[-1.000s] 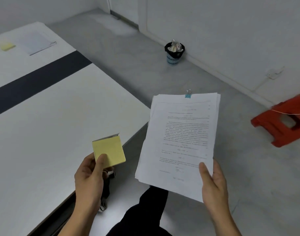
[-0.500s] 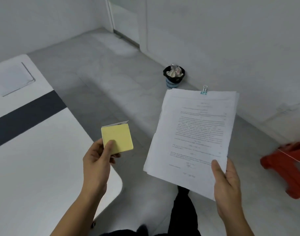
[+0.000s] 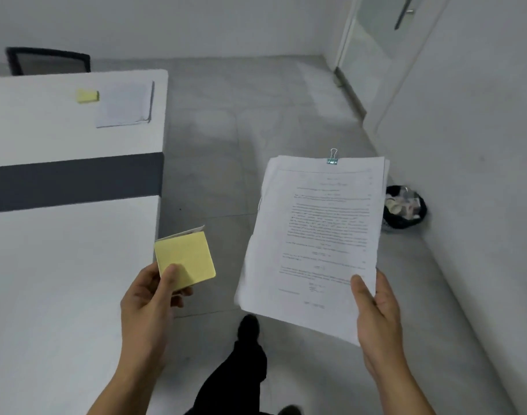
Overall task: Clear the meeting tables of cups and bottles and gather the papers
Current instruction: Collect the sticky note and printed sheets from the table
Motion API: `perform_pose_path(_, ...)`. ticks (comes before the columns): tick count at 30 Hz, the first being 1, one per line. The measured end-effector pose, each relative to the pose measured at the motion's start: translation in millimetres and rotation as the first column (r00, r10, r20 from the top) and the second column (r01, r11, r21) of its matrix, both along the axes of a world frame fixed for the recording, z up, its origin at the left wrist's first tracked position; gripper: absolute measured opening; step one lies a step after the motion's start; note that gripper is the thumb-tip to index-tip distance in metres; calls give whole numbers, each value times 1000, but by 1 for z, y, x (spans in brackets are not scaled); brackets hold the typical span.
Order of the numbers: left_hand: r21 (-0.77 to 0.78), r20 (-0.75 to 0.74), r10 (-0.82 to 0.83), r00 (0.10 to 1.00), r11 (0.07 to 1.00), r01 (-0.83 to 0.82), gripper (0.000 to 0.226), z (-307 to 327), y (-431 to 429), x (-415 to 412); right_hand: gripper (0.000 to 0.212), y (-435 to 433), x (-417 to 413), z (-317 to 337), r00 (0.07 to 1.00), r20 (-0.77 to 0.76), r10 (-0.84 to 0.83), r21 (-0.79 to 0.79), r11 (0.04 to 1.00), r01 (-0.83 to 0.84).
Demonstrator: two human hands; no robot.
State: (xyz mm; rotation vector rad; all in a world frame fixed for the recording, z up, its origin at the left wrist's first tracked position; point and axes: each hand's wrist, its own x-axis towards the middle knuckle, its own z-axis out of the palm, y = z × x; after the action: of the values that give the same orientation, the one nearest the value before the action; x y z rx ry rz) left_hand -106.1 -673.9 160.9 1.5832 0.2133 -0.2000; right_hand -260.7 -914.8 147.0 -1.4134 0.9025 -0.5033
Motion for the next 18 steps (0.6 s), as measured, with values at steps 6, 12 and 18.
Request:
perform_pose_path(6, -47, -39, 182, 982, 982, -184, 16, -32, -63, 105, 29, -74, 154, -15, 983, -9, 184, 4, 983, -184)
perform_pose_path(12, -78, -34, 288, 957, 954, -290, 16, -10, -121, 256, 30, -137, 310, 11, 959, 14, 284, 1, 959, -284)
perform_pose_path(18, -91, 8, 345, 938, 935, -343, 16, 5, -164, 386, 29, -189, 454, 4, 941, 49, 335, 40, 941, -337)
